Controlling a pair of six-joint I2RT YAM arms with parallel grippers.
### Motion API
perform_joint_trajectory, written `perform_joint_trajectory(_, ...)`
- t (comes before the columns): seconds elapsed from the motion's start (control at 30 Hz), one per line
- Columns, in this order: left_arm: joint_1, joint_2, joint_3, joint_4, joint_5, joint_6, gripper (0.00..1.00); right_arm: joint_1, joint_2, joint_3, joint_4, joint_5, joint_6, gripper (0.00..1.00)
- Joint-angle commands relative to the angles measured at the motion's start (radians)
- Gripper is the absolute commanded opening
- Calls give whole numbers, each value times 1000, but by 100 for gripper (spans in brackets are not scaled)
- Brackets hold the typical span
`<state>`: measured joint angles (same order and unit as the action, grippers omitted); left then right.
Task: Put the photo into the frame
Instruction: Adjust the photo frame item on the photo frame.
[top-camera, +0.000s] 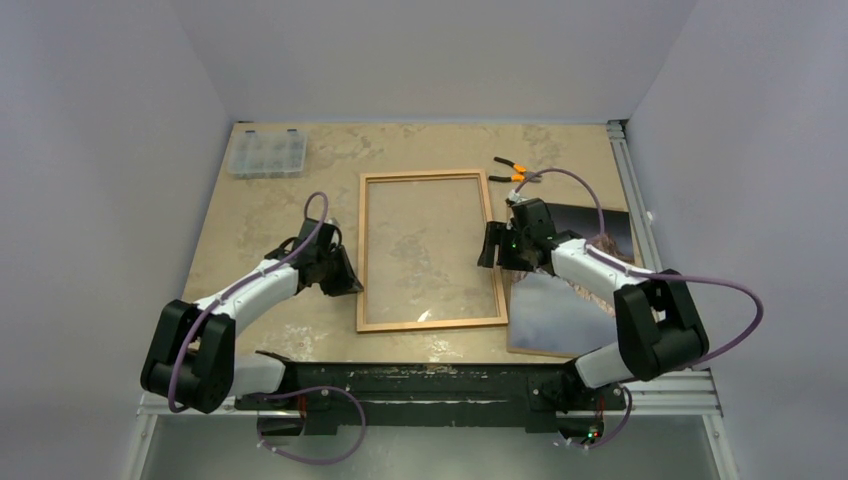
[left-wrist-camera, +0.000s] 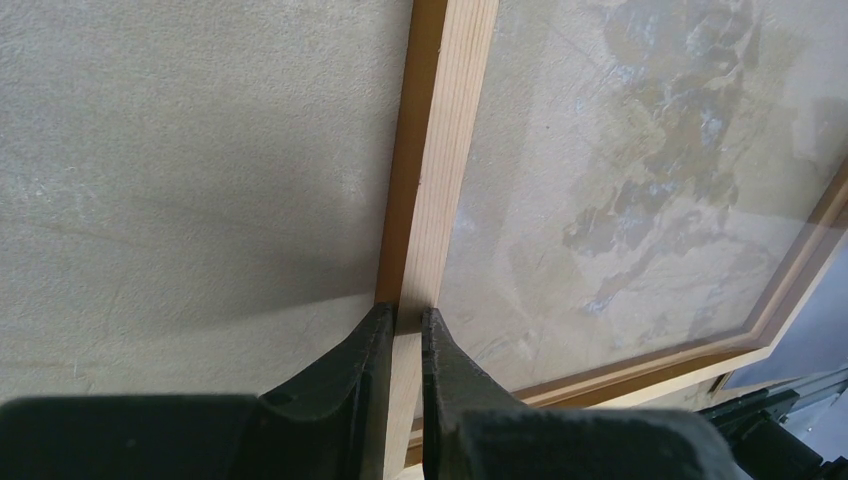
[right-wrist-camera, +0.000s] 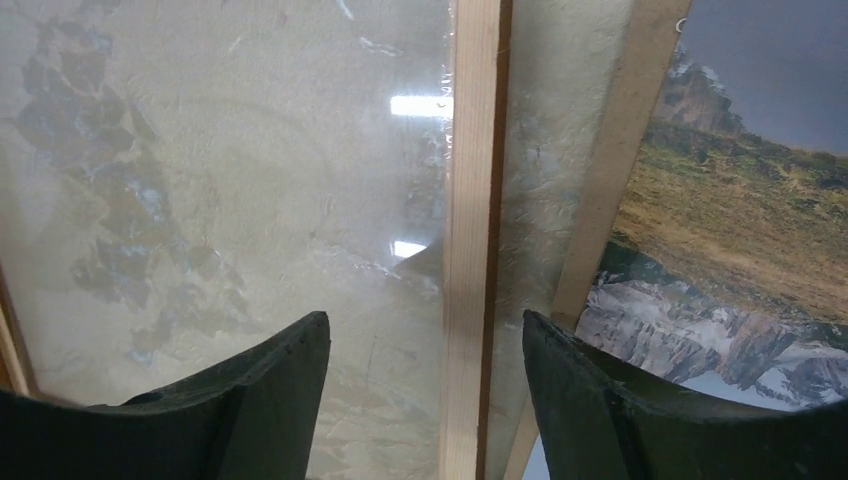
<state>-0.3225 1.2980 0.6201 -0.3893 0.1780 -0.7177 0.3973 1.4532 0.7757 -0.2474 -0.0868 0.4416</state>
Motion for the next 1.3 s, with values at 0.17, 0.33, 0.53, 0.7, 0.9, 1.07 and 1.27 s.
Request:
perform_joint_trajectory(0.17, -21, 54, -25, -43, -73, 23, 10, -54, 94, 26, 56, -144, 11, 76)
perform_joint_trajectory(0.33, -21, 53, -24, -46, -75, 23, 10, -59, 154, 38, 75, -148, 9, 69)
perform_joint_trajectory(0.53, -21, 54, -23, -46, -74, 23, 10, -69, 151, 27, 79, -131, 1, 37)
perform_joint_trajectory(0.7, -21, 56, -22, -46, -75, 24, 10, -86, 135, 19, 77, -135, -2, 16)
perform_joint_trajectory(0.9, -23, 57, -22, -46, -76, 24, 10, -139, 92, 2, 85, -223, 1, 10)
perform_joint_trajectory(1.07, -22, 60, -19, -46, -76, 24, 10, -209, 84, -29, 125, -348, 21, 1)
perform_joint_trajectory(1.27, -22, 61, -17, -47, -77, 24, 10, -293, 81, -60, 145, -430, 22, 0)
